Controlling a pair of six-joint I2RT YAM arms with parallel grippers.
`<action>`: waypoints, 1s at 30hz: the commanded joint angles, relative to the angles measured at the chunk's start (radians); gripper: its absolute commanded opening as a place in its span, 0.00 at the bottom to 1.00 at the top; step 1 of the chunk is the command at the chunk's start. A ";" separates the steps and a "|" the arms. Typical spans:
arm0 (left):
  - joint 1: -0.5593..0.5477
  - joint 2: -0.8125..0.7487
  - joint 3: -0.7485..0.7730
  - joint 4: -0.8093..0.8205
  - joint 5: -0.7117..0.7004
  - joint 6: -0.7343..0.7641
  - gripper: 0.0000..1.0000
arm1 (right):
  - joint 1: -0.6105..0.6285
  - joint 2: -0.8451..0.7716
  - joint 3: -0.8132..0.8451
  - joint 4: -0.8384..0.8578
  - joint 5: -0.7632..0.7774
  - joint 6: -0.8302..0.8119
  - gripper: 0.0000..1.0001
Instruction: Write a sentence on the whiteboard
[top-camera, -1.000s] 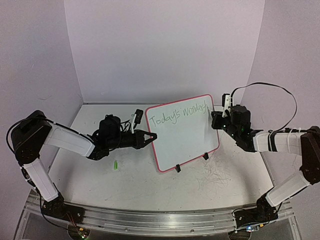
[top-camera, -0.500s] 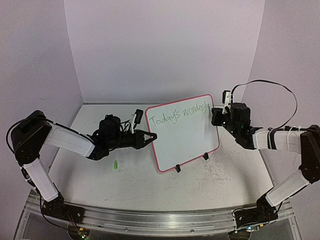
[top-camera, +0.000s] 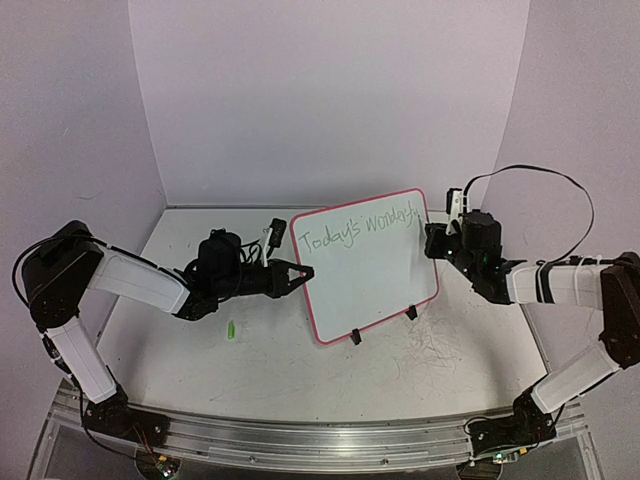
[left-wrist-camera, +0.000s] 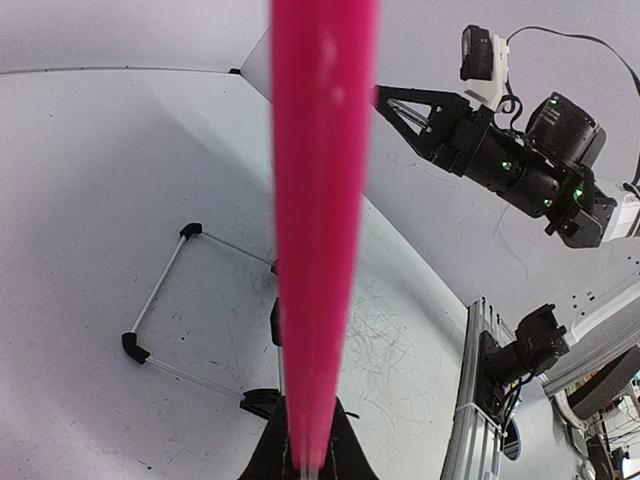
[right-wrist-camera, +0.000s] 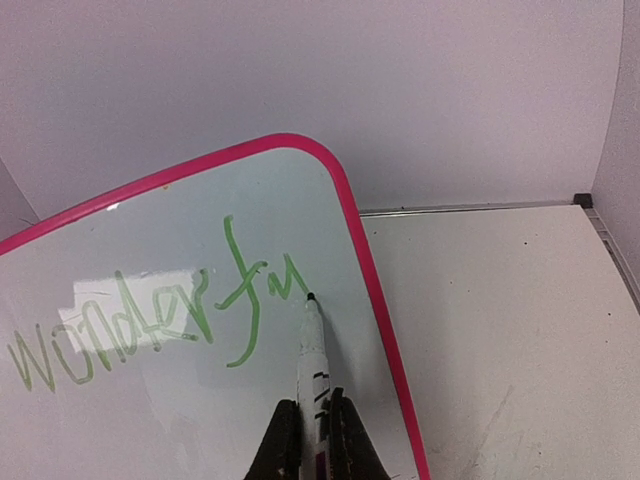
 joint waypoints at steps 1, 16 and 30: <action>0.002 -0.055 -0.016 0.005 0.012 0.014 0.00 | -0.001 -0.069 0.018 0.007 0.020 -0.004 0.00; 0.001 -0.057 -0.014 0.005 0.016 0.014 0.00 | -0.030 -0.007 0.119 0.006 -0.041 -0.015 0.00; 0.001 -0.055 -0.013 0.005 0.018 0.015 0.00 | -0.032 0.042 0.114 0.012 -0.037 -0.013 0.00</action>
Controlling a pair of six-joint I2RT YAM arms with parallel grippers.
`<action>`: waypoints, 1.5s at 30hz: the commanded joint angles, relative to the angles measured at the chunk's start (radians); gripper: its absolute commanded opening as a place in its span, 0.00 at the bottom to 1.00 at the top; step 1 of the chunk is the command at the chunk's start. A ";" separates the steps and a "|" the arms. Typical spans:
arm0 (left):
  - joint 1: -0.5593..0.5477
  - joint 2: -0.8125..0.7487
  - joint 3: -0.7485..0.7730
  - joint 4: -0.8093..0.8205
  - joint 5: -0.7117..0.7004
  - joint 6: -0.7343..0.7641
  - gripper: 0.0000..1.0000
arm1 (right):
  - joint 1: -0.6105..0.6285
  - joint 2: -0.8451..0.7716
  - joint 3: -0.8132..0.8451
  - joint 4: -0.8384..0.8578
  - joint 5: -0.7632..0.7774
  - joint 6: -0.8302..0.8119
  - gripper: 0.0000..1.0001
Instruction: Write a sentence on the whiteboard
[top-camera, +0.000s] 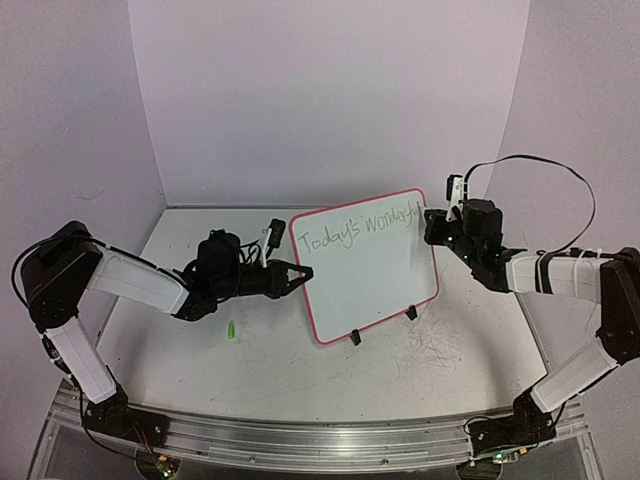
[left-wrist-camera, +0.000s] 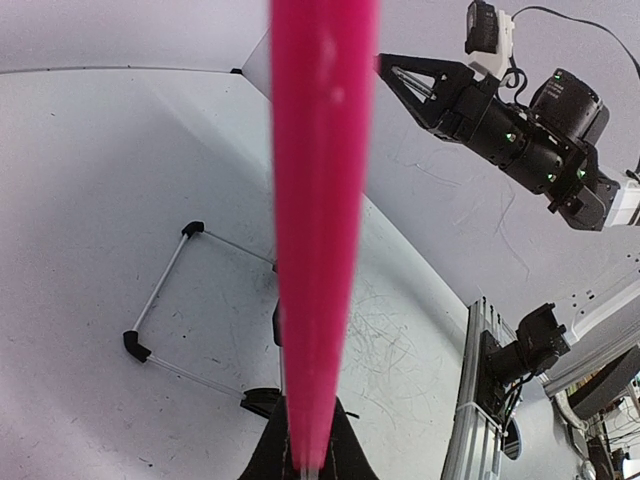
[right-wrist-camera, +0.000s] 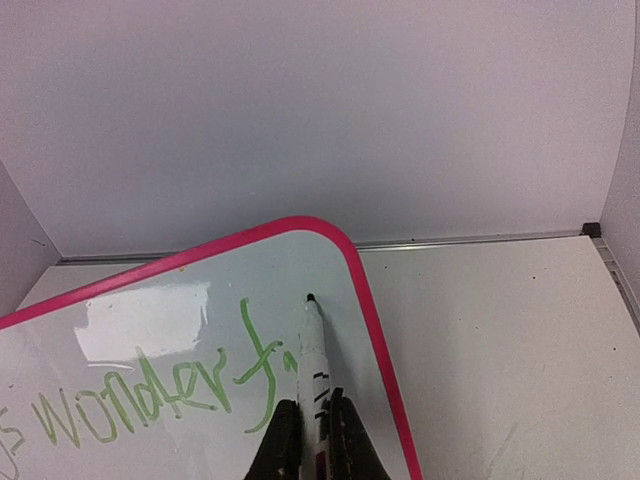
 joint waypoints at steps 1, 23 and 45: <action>0.001 -0.051 -0.007 0.005 0.021 0.016 0.00 | -0.004 0.015 0.017 0.028 -0.004 -0.002 0.00; 0.001 -0.049 -0.007 0.004 0.019 0.014 0.00 | -0.005 -0.024 -0.094 0.037 -0.022 0.027 0.00; 0.001 -0.051 -0.012 0.004 0.018 0.015 0.00 | -0.012 -0.146 -0.111 -0.011 -0.002 0.035 0.00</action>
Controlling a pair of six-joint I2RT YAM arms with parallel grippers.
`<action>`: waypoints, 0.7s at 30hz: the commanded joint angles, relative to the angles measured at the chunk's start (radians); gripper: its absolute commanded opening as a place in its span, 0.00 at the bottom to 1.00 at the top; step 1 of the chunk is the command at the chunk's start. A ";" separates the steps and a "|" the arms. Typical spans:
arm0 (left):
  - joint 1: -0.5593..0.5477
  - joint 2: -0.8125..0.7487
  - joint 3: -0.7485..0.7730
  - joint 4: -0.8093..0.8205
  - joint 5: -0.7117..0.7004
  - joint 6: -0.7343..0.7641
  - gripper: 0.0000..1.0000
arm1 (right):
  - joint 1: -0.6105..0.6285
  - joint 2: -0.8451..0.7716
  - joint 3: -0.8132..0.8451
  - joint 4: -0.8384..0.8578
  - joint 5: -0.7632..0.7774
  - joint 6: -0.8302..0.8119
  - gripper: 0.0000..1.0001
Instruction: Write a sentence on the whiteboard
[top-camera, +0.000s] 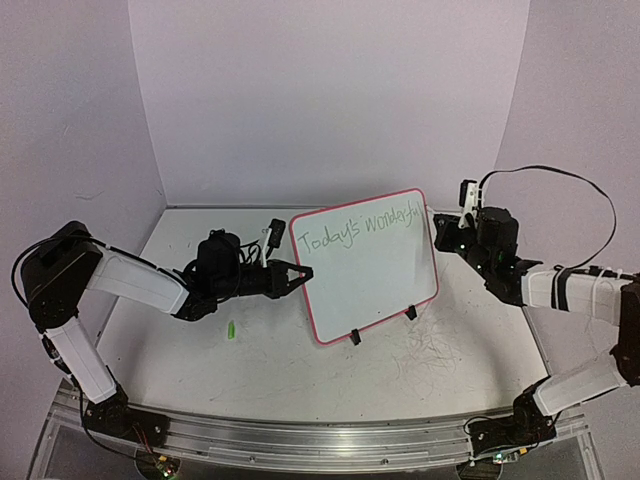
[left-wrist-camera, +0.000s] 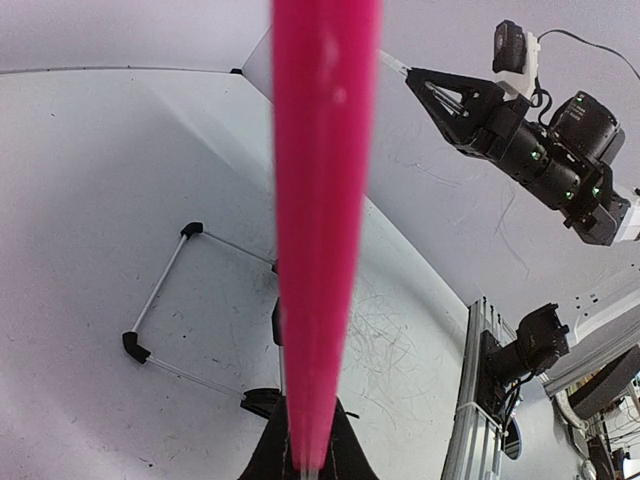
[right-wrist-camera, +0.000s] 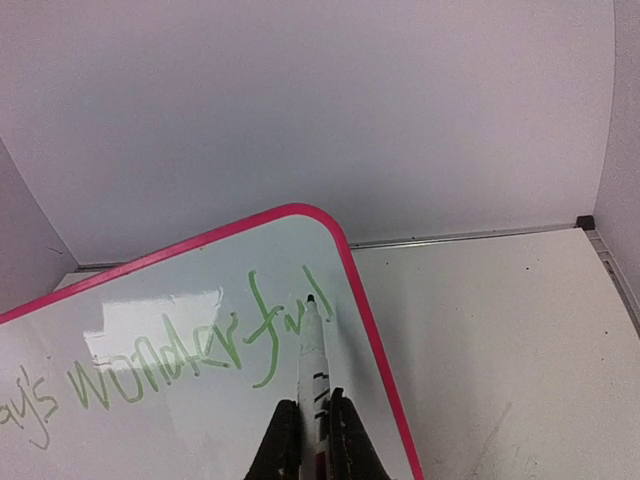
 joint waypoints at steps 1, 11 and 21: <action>0.001 -0.052 -0.013 0.004 0.018 0.013 0.00 | -0.009 0.006 0.002 0.000 0.011 0.003 0.00; 0.001 -0.056 -0.013 0.004 0.015 0.014 0.00 | -0.017 0.072 0.043 0.032 0.002 0.001 0.00; 0.001 -0.047 -0.010 0.004 0.016 0.014 0.00 | -0.022 0.102 0.066 0.046 0.000 0.000 0.00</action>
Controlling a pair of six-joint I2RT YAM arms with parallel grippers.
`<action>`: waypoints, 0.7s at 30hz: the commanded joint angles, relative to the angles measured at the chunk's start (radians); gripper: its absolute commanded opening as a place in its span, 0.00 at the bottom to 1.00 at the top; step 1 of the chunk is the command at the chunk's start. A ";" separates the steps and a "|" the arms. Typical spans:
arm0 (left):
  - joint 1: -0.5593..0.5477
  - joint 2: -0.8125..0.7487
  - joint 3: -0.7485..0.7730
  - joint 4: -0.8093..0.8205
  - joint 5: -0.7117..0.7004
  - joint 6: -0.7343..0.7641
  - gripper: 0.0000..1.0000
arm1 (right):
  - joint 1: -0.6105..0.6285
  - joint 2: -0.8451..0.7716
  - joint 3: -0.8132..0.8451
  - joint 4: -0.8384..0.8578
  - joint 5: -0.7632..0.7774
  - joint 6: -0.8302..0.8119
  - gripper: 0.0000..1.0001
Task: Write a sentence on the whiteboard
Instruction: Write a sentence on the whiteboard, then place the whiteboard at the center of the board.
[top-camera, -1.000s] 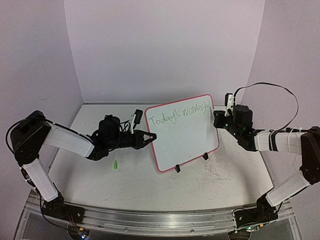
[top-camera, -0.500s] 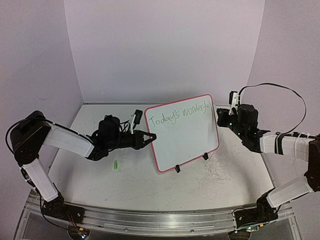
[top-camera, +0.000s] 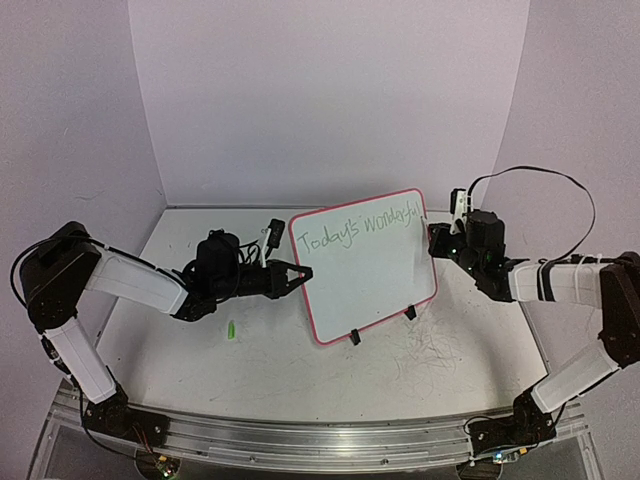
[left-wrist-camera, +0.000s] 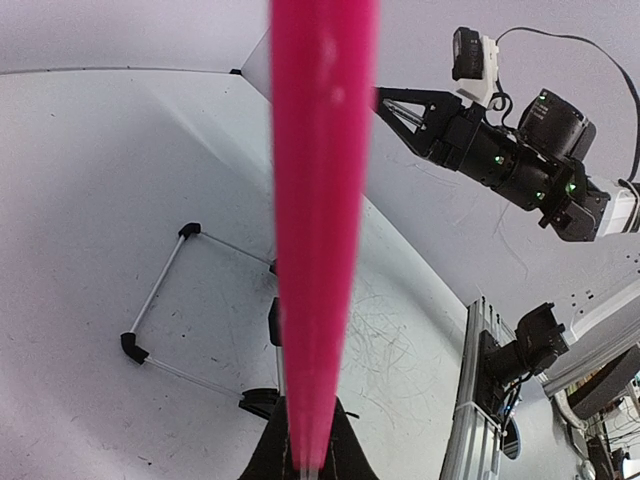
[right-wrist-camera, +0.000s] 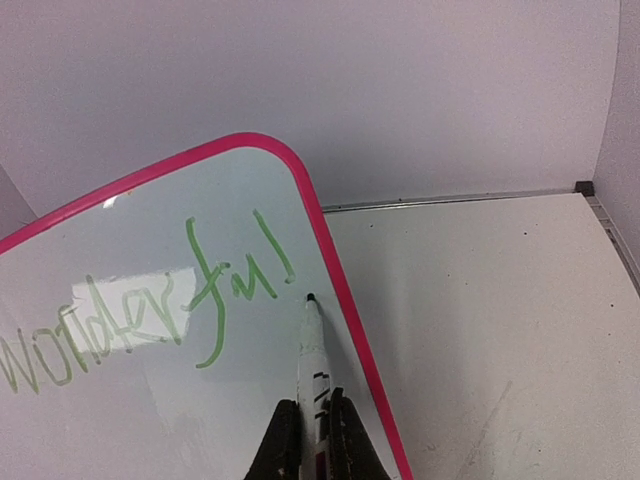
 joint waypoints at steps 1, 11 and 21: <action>0.001 -0.038 -0.003 0.005 0.016 0.014 0.00 | -0.005 -0.045 0.046 0.017 0.004 0.002 0.00; 0.001 -0.060 0.015 -0.004 0.006 0.014 0.13 | -0.004 -0.457 -0.047 -0.292 0.042 -0.001 0.00; 0.001 -0.205 -0.017 -0.093 -0.062 0.041 0.54 | -0.005 -0.558 -0.017 -0.409 -0.054 -0.061 0.00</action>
